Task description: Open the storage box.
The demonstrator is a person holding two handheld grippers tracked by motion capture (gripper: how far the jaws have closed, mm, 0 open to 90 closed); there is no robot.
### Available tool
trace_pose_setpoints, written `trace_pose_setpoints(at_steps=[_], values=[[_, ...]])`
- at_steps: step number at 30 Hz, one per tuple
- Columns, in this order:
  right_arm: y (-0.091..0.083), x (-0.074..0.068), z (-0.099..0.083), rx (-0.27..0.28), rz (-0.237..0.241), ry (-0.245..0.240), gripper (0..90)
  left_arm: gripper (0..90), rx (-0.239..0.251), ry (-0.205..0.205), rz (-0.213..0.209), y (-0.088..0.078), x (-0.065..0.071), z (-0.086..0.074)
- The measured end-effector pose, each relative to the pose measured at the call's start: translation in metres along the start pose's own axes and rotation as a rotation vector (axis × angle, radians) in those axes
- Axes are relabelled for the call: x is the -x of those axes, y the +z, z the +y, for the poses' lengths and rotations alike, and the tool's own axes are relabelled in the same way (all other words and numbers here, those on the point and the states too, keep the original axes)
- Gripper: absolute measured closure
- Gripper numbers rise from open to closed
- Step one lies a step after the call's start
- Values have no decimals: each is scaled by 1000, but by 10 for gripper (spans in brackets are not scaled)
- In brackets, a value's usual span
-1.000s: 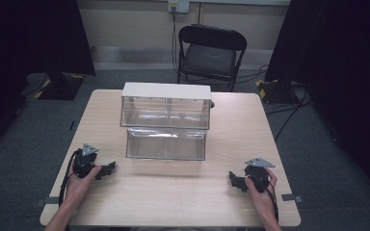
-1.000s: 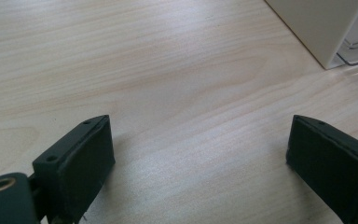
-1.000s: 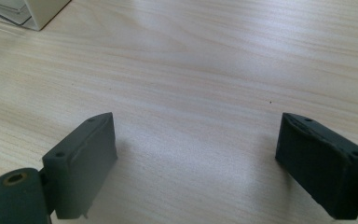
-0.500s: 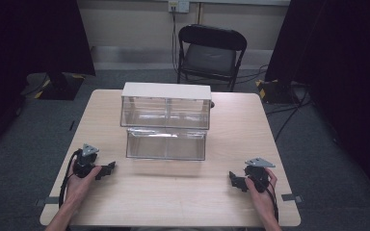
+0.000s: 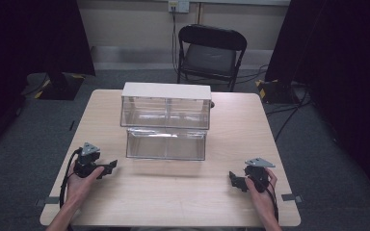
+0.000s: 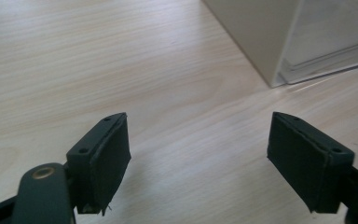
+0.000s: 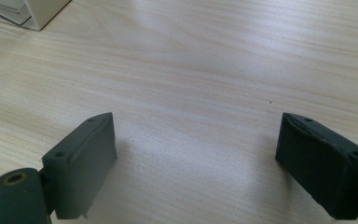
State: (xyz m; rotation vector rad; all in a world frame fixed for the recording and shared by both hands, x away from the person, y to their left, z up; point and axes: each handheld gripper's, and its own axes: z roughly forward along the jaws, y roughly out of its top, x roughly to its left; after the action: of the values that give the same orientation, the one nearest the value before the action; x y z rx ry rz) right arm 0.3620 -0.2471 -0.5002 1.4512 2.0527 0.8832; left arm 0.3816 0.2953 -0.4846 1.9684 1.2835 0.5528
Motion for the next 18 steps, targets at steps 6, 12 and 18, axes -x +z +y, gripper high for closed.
trace_pose_setpoints(at_steps=[6,12,18], values=[[0,0,0,0,0,0,114,206,39,23,-37,-5,12,4],[0,0,0,0,0,0,114,188,64,29,-70,-7,19,6],[0,0,0,0,0,0,115,168,79,46,-98,-7,27,9]])
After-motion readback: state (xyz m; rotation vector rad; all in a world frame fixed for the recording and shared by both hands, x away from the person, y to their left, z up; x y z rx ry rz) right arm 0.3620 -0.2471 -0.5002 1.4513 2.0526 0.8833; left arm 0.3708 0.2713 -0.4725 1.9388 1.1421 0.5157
